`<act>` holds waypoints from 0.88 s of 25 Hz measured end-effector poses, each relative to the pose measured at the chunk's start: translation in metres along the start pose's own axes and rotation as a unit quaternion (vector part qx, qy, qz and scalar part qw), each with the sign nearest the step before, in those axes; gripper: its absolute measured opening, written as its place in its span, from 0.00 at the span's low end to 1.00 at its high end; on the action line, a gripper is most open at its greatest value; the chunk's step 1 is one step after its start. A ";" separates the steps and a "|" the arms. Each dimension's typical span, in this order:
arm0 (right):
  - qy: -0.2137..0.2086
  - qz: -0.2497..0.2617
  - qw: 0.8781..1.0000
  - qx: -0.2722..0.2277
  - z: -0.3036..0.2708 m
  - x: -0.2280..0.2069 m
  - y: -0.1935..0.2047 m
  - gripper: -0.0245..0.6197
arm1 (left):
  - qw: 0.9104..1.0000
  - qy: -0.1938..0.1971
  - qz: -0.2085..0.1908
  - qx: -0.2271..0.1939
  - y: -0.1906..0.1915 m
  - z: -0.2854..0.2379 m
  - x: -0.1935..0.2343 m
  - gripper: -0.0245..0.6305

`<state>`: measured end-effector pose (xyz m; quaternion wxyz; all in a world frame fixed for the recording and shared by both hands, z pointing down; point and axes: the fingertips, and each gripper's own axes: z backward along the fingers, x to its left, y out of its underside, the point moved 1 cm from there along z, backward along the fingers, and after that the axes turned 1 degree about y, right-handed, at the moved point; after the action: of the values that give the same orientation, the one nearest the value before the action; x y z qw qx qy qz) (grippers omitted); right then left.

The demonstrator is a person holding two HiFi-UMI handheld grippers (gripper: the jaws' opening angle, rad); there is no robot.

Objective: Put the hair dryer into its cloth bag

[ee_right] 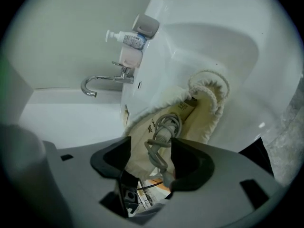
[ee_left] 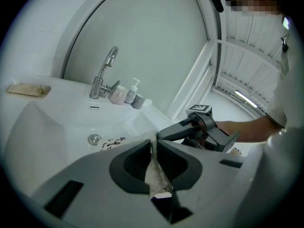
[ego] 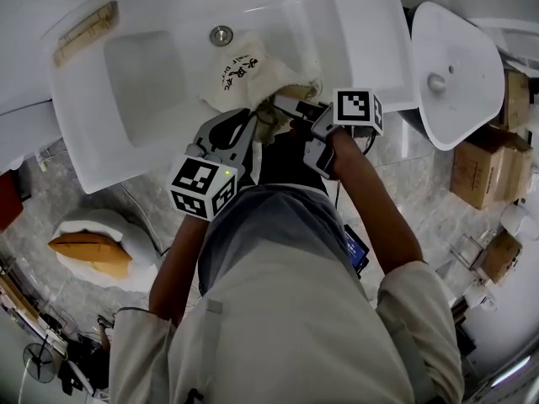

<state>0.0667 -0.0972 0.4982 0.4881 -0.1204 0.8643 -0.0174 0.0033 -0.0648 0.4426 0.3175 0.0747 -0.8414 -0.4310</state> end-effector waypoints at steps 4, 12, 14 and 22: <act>0.005 0.007 1.000 -0.010 0.005 0.000 0.002 0.37 | 1.000 0.006 -0.004 -0.011 -0.007 0.007 -0.001 0.09; 0.011 0.034 0.999 -0.035 0.015 0.005 0.008 0.29 | 0.999 -0.001 0.002 -0.035 -0.025 0.023 0.010 0.08; 0.018 0.054 0.997 -0.042 0.021 0.008 0.011 0.26 | 0.999 -0.002 -0.003 -0.042 -0.030 0.028 0.009 0.08; 0.041 0.167 0.982 -0.080 0.046 0.033 0.022 0.20 | 0.998 -0.001 -0.029 -0.063 -0.052 0.049 0.001 0.07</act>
<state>0.0850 -0.0793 0.4434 0.4369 -0.0127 0.8902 0.1286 -0.0349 -0.0637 0.3824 0.3081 0.0785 -0.8102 -0.4925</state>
